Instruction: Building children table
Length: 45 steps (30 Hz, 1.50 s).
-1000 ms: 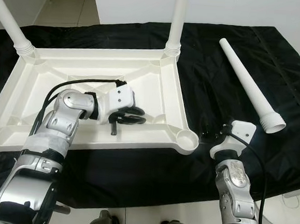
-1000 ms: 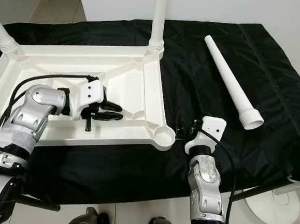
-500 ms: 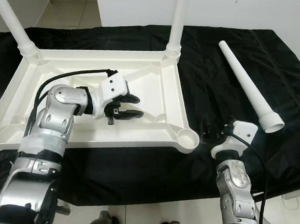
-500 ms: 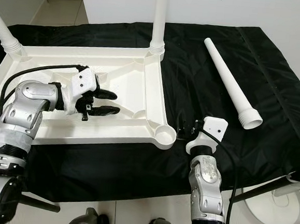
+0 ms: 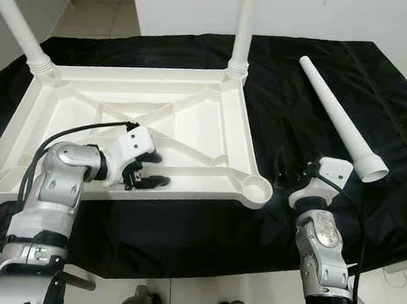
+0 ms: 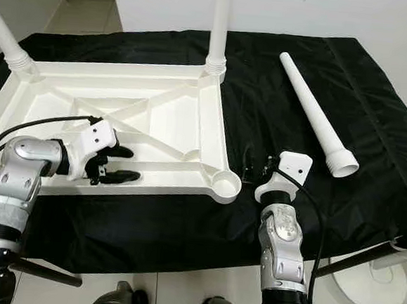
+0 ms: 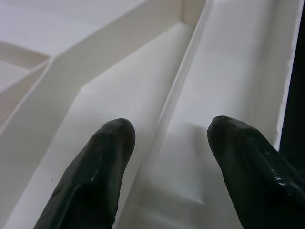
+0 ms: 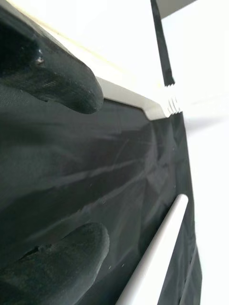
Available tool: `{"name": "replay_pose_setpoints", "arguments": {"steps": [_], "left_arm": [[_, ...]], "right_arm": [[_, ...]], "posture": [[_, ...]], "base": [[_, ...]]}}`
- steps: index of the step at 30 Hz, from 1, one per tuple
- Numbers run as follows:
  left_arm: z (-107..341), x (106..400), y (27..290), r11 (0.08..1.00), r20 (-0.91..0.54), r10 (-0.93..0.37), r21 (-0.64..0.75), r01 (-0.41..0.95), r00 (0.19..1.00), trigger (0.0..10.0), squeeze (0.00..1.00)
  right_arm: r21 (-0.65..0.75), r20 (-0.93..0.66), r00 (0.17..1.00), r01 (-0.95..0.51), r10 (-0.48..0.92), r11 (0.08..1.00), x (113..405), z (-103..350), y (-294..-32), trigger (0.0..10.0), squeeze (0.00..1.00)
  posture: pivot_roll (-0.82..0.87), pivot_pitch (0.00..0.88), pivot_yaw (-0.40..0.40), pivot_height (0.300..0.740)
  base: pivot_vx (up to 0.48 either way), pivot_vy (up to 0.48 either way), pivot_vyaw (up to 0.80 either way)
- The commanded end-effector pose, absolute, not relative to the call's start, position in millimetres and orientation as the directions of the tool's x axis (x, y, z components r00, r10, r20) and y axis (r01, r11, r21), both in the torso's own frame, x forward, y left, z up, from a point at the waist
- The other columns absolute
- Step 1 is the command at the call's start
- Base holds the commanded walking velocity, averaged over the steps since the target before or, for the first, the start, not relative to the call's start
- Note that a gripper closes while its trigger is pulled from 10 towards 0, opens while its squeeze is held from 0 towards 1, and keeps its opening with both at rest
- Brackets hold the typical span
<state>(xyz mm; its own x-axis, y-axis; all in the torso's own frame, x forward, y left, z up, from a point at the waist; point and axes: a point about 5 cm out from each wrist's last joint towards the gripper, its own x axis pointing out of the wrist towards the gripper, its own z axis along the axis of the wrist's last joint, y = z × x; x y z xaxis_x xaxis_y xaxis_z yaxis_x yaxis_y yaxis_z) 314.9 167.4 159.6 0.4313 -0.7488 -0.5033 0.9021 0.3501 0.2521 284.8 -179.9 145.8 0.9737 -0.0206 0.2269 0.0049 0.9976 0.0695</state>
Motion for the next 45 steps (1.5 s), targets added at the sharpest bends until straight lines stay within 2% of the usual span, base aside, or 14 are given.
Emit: {"name": "replay_pose_setpoints", "arguments": {"steps": [1,12,13,14,15,16,30,31,32,35,36,41,42,45], "left_arm": [[163.4,331.0,180.4,0.657,-0.366,-0.487,0.445,0.608,0.793,10.0,0.0],[159.8,343.2,184.8,0.812,-0.391,-0.257,0.409,0.417,0.884,10.0,0.0],[160.0,343.2,183.9,0.822,-0.387,-0.248,0.402,0.404,0.888,9.4,0.0],[160.2,343.3,182.8,0.827,-0.387,-0.238,0.401,0.395,0.891,5.6,0.0],[160.2,343.3,182.8,0.827,-0.387,-0.238,0.401,0.395,0.891,5.6,0.0],[161.2,343.5,181.6,0.837,-0.382,-0.227,0.394,0.38,0.896,0.0,0.0],[170.7,344.5,152.2,0.819,-0.344,-0.292,0.391,0.419,0.892,0.0,0.0],[170.1,341.6,142.8,0.782,-0.332,-0.348,0.413,0.467,0.877,3.3,0.0],[168.8,340.0,139.5,0.764,-0.333,-0.369,0.423,0.487,0.868,8.0,0.0],[167.6,339.2,137.5,0.756,-0.333,-0.373,0.431,0.492,0.866,8.0,0.0],[167.1,338.7,136.6,0.75,-0.332,-0.378,0.436,0.496,0.864,10.0,0.0],[168.5,337.2,135.7,0.72,-0.317,-0.436,0.439,0.538,0.842,10.0,0.0],[170.6,337.5,136.7,0.733,-0.307,-0.445,0.415,0.539,0.841,10.0,1.0],[171.9,337.5,137.2,0.735,-0.304,-0.453,0.403,0.545,0.838,10.0,1.0]], "right_arm": [[0.067,0.222,0.975,0.0,-0.015,0.998,284.7,142.9,-180.0,10.0,0.0],[0.072,0.227,0.974,-0.002,-0.014,0.997,287.4,143.8,-178.1,10.0,0.0],[0.073,0.226,0.974,-0.003,-0.014,0.997,287.3,143.5,-177.8,10.0,0.0],[0.074,0.226,0.974,-0.003,-0.014,0.997,287.3,143.2,-177.5,10.0,0.0],[0.074,0.226,0.974,-0.003,-0.014,0.997,287.3,143.2,-177.5,10.0,0.0],[0.074,0.225,0.974,-0.003,-0.014,0.997,287.2,143.1,-177.3,10.0,0.0],[0.084,0.227,0.974,0.004,-0.023,0.996,288.3,142.3,-176.2,10.0,0.0],[0.084,0.226,0.974,0.006,-0.025,0.996,288.0,141.4,-176.6,10.0,0.0],[0.084,0.225,0.974,0.008,-0.027,0.996,287.7,140.9,-176.8,10.0,0.0],[0.084,0.224,0.974,0.009,-0.028,0.996,287.5,140.6,-176.9,10.0,0.0],[0.085,0.224,0.974,0.01,-0.029,0.996,287.3,140.5,-177.2,10.0,0.0],[0.086,0.226,0.973,0.014,-0.034,0.996,287.3,140.9,-178.2,10.0,0.0],[0.087,0.227,0.973,0.015,-0.034,0.996,287.6,140.9,-178.1,10.0,0.0],[0.087,0.227,0.973,0.015,-0.034,0.996,287.7,140.9,-178.1,10.0,0.0]], "posture": [[-0.1,0.063,0.054,0.74],[-0.1,0.061,0.052,0.74],[-0.1,0.061,0.052,0.74],[-0.1,0.062,0.054,0.74],[-0.1,0.062,0.054,0.74],[-0.09,0.063,0.053,0.74],[-0.1,0.063,0.064,0.74],[-0.1,0.063,0.067,0.74],[-0.1,0.062,0.069,0.74],[-0.1,0.062,0.069,0.74],[-0.1,0.063,0.072,0.74],[-0.1,0.06,0.073,0.74],[-0.1,0.06,0.073,0.74],[-0.1,0.058,0.073,0.74]], "base": [[0.0,0.0,0.0],[0.0,0.0,0.0],[0.0,0.0,0.0],[0.0,0.0,0.0],[0.0,0.0,0.0],[0.0,0.0,0.0],[0.0,0.0,0.0],[0.0,0.0,0.0],[0.0,0.0,0.0],[0.0,0.0,0.0],[0.0,0.0,0.0],[0.0,0.0,0.0],[0.0,0.0,0.0],[0.0,0.0,0.0]]}}
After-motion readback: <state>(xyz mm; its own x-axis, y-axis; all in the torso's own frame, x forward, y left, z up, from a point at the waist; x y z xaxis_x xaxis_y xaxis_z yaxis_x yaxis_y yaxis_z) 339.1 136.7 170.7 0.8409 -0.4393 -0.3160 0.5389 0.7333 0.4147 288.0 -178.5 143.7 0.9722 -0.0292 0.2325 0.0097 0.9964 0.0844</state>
